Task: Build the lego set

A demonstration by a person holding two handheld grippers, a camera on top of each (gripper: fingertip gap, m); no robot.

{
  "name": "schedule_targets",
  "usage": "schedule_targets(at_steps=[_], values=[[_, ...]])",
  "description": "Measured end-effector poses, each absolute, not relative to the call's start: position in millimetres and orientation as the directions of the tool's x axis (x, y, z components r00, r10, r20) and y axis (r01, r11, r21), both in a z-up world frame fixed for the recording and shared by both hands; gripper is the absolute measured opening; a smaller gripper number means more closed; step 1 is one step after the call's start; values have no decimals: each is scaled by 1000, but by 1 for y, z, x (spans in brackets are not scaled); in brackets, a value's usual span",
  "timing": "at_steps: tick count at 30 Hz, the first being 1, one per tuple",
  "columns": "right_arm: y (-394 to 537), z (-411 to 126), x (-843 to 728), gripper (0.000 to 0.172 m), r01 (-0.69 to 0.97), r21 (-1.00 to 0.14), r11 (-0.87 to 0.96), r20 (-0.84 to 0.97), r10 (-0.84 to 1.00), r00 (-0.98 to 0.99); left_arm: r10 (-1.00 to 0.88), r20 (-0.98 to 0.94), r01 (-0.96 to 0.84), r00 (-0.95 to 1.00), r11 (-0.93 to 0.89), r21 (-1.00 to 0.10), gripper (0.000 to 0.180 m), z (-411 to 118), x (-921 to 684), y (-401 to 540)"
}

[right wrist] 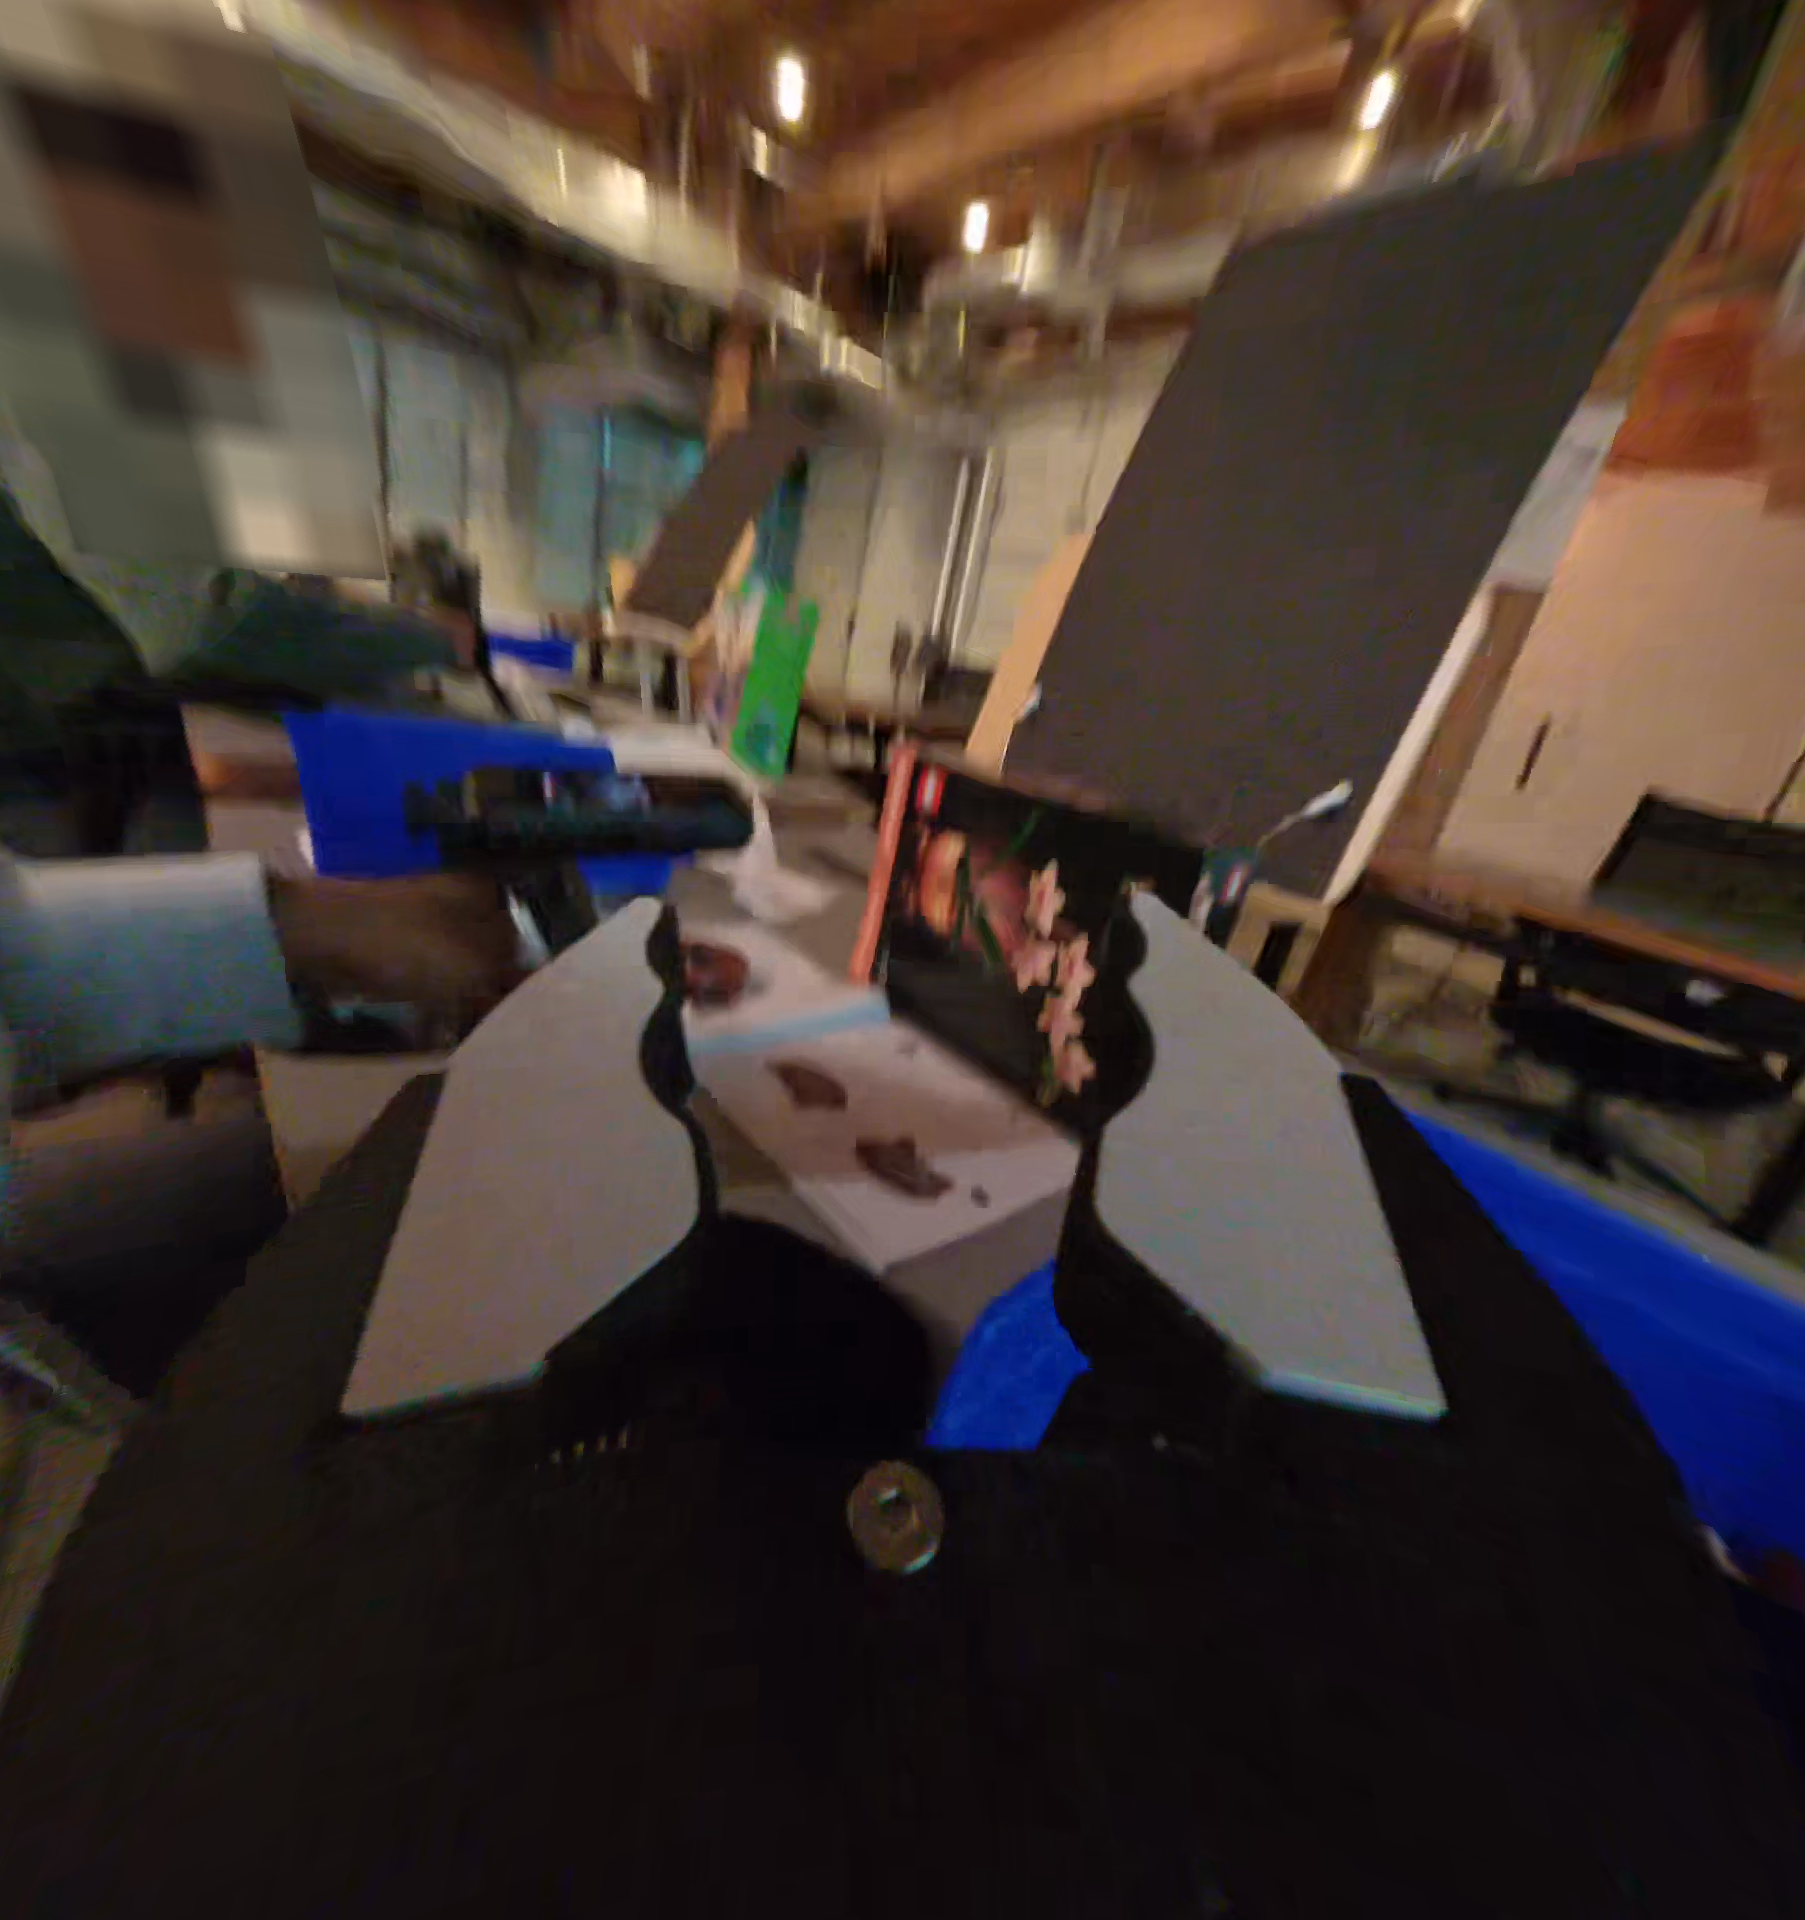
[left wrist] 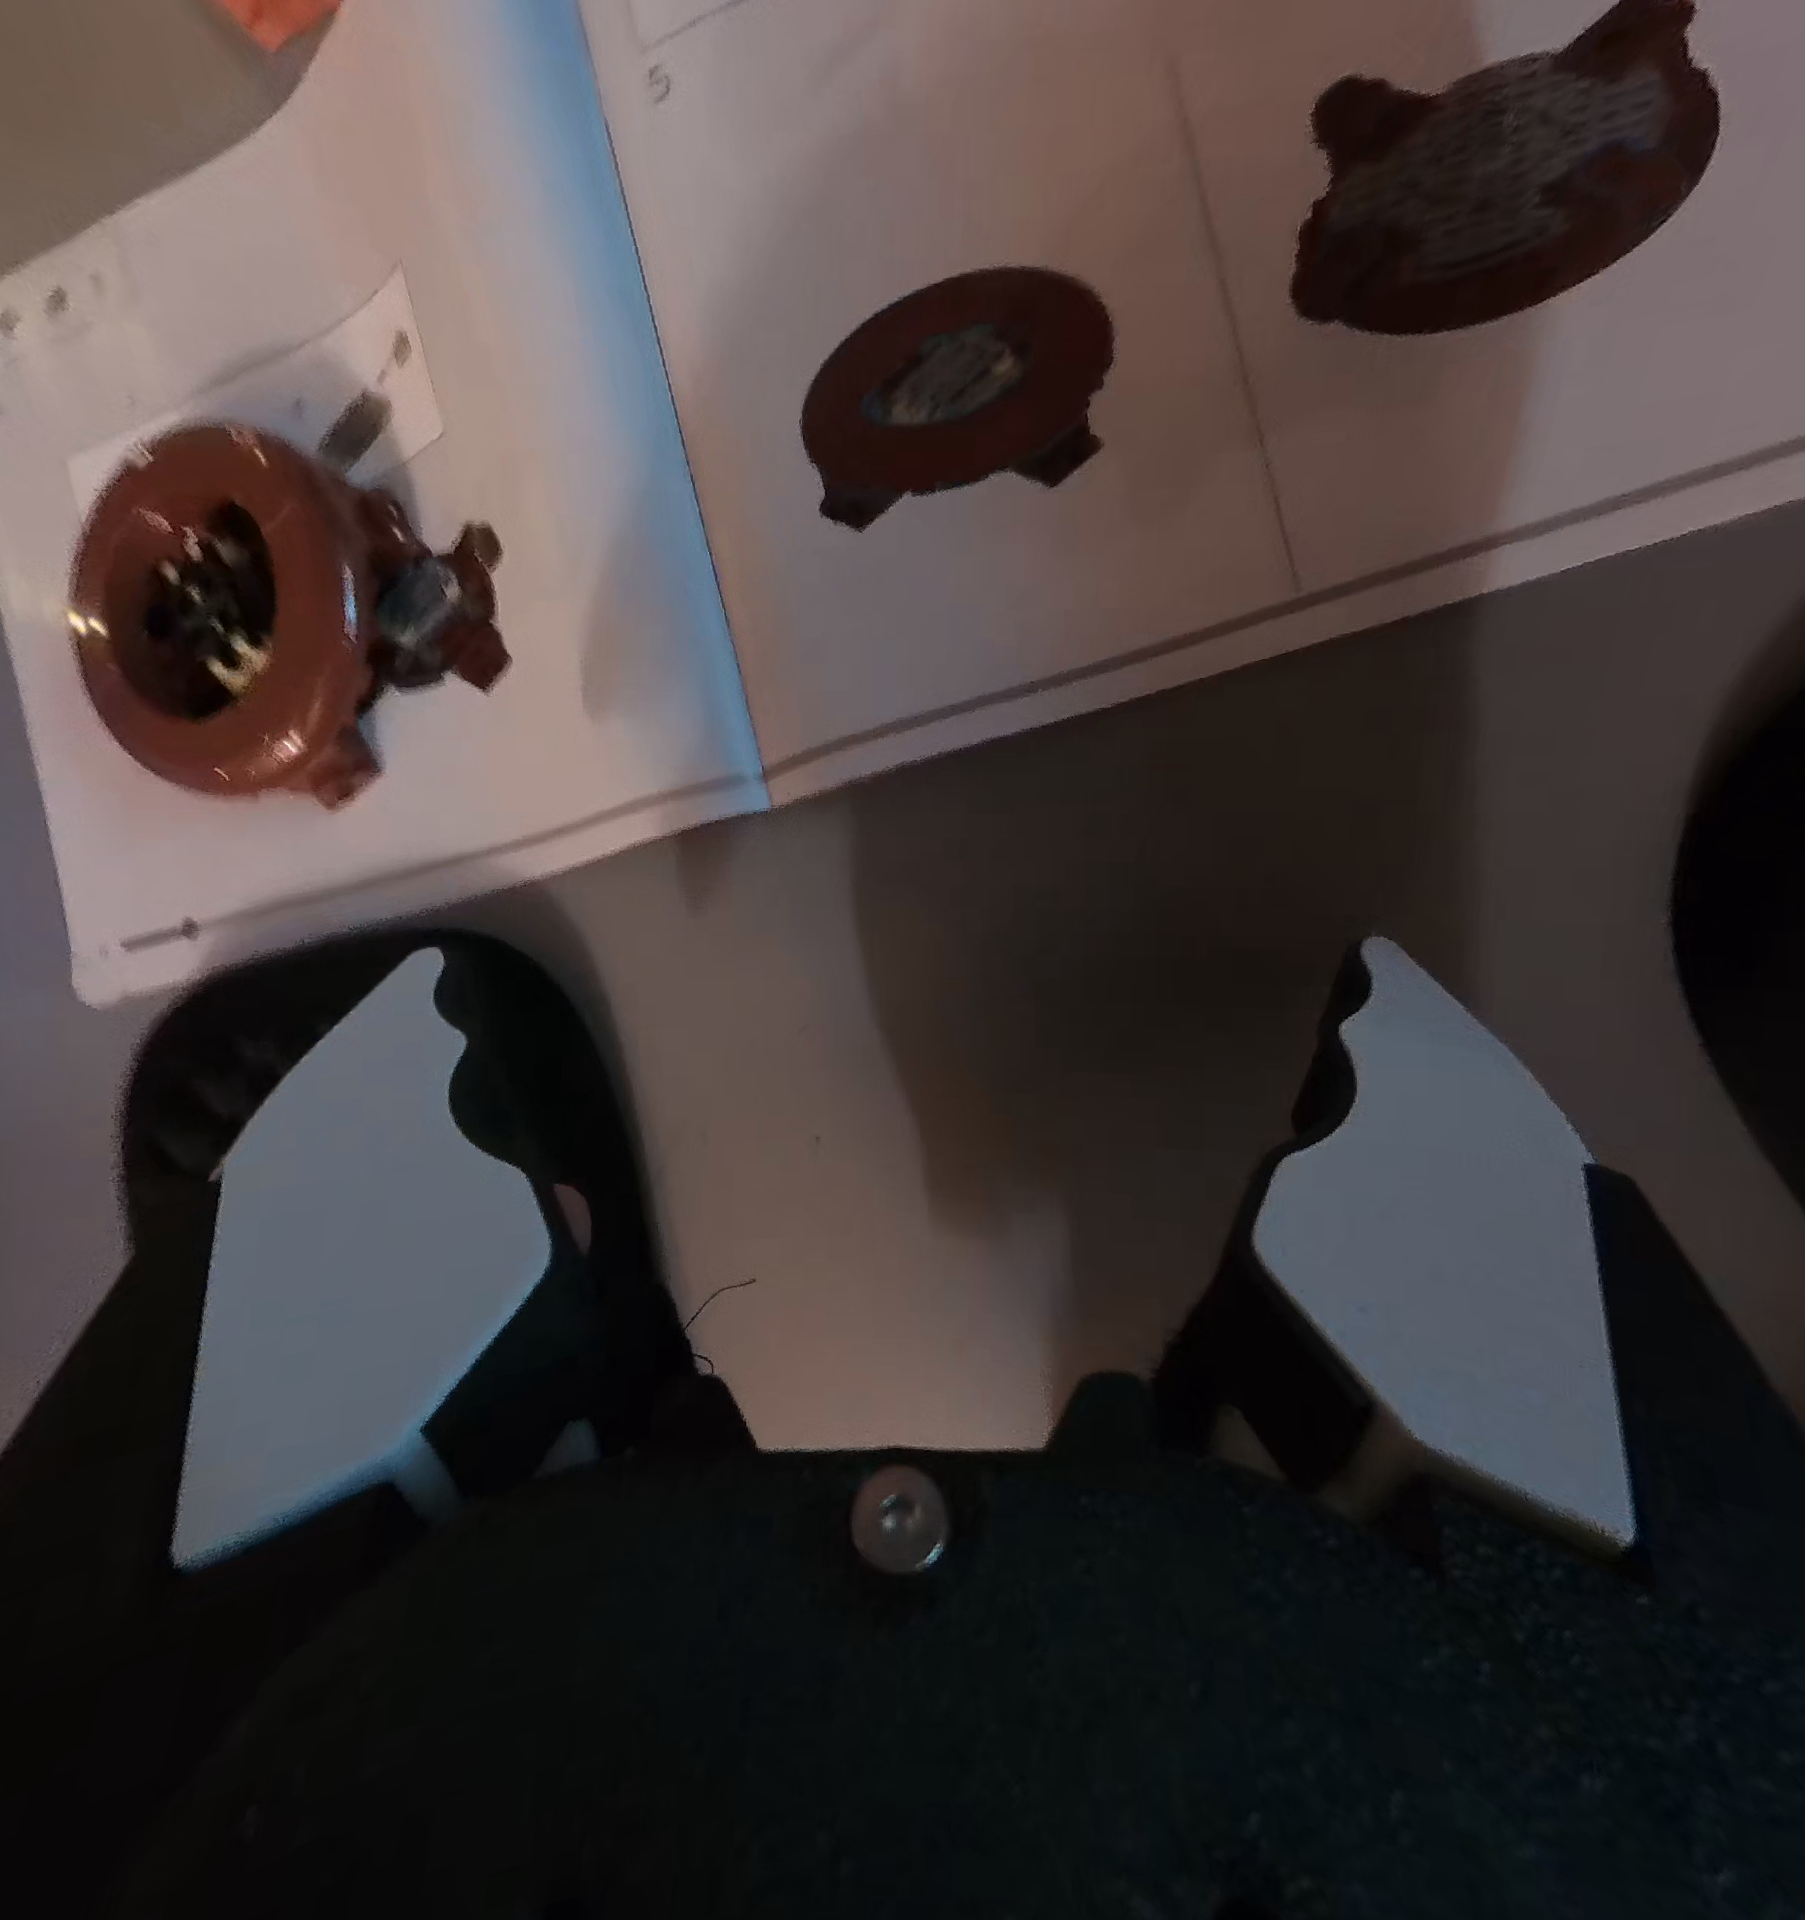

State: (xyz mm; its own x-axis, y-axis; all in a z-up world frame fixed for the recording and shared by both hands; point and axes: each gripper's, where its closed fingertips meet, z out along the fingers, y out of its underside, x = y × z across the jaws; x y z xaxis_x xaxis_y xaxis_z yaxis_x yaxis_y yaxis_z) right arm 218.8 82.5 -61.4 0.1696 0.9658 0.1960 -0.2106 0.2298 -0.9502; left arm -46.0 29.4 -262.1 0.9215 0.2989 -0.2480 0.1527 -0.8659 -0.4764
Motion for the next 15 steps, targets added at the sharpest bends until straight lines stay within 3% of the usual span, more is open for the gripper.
schedule_targets(at_steps=[3,6,15], values=[[91,-41,246,74,-367,-908,202,141,972,187,292,-261,147,920,-875,-462,147,-264,-42,28],[98,-53,239,80,-321,-926,198,129,966,225,275,-260,129,926,-875,-467,147,-262,-36,28],[67,-62,168,81,-181,-972,150,139,988,71,287,-183,140,940,-815,-562,147,-243,-66,-2]])
